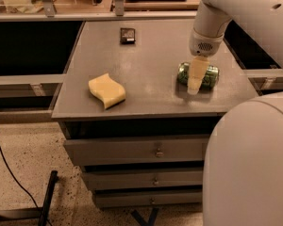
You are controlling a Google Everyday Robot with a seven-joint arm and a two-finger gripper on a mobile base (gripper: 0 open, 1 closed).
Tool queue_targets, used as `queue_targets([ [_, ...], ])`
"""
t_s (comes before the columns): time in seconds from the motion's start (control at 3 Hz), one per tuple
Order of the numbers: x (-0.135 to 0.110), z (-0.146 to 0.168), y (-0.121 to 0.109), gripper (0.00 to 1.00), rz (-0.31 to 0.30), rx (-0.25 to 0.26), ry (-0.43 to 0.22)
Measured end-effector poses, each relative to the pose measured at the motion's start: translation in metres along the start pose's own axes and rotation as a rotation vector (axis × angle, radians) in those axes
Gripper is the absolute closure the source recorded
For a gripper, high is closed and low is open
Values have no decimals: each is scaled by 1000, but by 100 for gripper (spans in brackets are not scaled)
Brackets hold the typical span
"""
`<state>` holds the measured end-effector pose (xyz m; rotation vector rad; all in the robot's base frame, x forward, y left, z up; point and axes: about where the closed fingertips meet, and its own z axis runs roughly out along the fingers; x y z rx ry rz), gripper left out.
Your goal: Knock green can over
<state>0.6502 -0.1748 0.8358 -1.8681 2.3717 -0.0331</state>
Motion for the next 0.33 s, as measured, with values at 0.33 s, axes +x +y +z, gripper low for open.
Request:
queue_targets([
  [0.33,0,0,0,0,0,0,0],
])
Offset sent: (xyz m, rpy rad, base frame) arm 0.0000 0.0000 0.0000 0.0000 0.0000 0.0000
